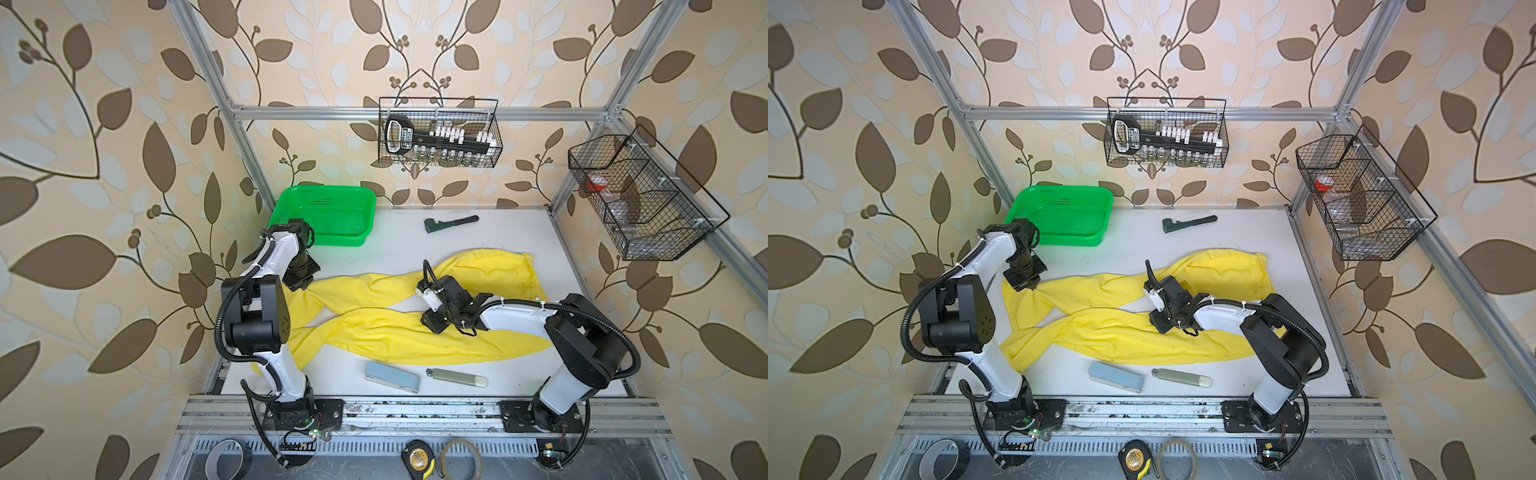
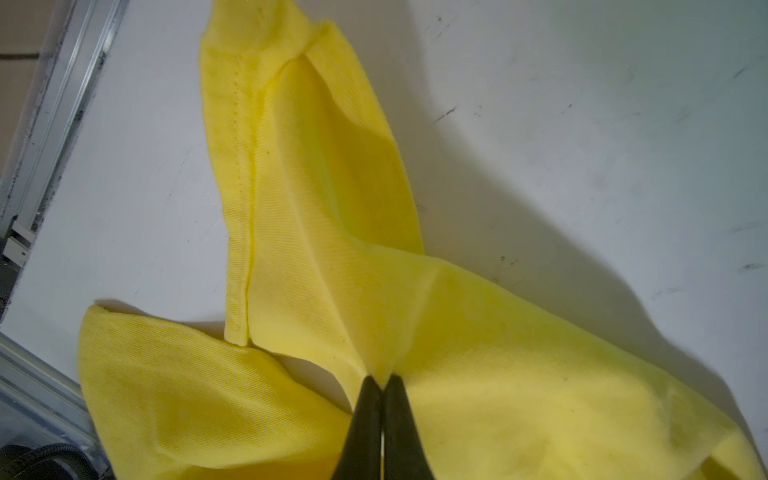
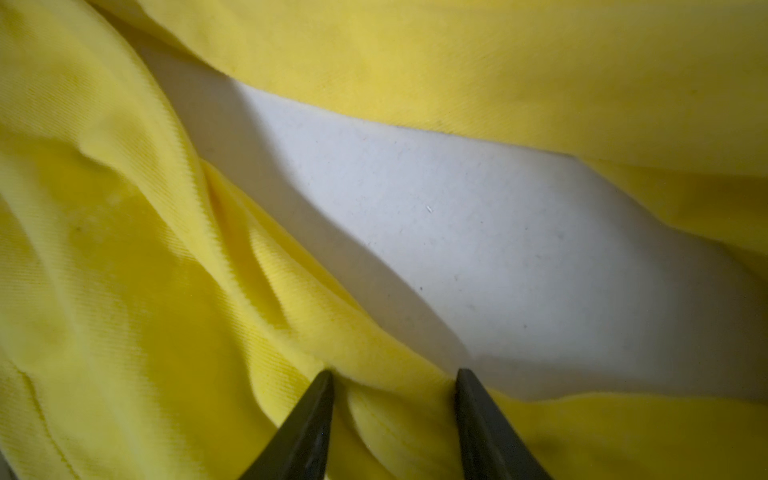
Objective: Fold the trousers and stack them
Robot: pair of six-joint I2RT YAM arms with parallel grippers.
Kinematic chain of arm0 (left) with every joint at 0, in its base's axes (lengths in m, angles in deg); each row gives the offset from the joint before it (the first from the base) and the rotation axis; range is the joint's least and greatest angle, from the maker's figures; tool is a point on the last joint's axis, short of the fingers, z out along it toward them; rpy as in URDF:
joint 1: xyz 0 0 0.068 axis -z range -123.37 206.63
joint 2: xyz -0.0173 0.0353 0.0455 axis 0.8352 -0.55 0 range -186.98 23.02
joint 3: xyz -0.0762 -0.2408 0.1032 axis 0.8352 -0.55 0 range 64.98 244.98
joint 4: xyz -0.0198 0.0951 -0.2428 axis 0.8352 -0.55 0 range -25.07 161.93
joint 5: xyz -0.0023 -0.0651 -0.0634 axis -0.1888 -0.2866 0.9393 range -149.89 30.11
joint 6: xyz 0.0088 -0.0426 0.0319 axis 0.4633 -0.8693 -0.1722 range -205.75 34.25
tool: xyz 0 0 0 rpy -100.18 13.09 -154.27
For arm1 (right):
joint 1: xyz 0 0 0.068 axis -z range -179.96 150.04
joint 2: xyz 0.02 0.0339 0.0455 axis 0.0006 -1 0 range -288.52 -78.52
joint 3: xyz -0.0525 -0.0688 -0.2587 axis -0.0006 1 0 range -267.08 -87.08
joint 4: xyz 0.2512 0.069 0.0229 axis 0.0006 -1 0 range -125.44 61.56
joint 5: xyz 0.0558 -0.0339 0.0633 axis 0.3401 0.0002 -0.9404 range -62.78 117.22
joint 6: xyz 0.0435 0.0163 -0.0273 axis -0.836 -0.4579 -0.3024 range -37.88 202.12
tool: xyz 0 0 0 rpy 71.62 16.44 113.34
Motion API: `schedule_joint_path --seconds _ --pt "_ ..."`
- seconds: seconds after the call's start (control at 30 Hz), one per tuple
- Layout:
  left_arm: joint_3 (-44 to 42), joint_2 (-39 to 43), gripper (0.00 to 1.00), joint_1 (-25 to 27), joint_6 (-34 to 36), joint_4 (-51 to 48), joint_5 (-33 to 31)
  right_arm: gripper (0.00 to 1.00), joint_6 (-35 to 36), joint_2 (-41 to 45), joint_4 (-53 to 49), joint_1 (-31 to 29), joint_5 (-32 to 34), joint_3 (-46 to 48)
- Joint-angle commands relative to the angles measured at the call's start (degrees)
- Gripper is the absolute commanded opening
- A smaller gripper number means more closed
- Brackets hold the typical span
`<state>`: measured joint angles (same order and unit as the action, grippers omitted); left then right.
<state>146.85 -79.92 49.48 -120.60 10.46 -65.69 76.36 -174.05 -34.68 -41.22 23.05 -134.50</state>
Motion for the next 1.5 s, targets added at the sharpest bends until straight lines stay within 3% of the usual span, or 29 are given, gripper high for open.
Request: schedule_joint_path --seconds 0.0,0.2,0.37,0.47,0.7,0.87,1.07,1.47 --pt "2.1 -2.3 0.00 -1.0 2.9 -3.6 -0.1 0.52 1.6 2.0 -2.0 0.0 -2.4 -1.8" --pt "4.6 -5.3 0.03 -2.0 4.9 -3.3 -7.3 0.56 2.4 2.8 -1.2 0.3 -4.1 -5.7" --pt "5.1 -3.2 0.42 -2.5 4.8 -4.2 -7.7 0.58 1.7 3.7 -1.3 0.7 -5.0 -7.4" --pt "1.9 0.7 0.56 -2.6 4.0 -5.0 -6.8 0.59 1.2 4.9 -1.3 1.2 -5.1 -7.5" --pt "-15.6 13.3 0.58 -3.0 -1.0 -2.8 0.3 0.59 1.4 7.5 -2.3 2.1 -5.8 -5.8" --pt "-24.8 14.6 0.58 -6.7 -3.6 4.0 1.3 0.59 1.1 8.6 -2.6 2.3 -5.9 -4.7" --pt "-28.8 14.0 0.59 -13.6 -5.9 12.6 0.2 0.60 -0.1 9.9 -2.2 2.3 -5.8 -2.8" --pt "-31.9 6.6 0.63 -14.5 -8.0 22.6 3.6 0.60 -0.4 10.8 -2.8 2.3 -5.4 -2.4"
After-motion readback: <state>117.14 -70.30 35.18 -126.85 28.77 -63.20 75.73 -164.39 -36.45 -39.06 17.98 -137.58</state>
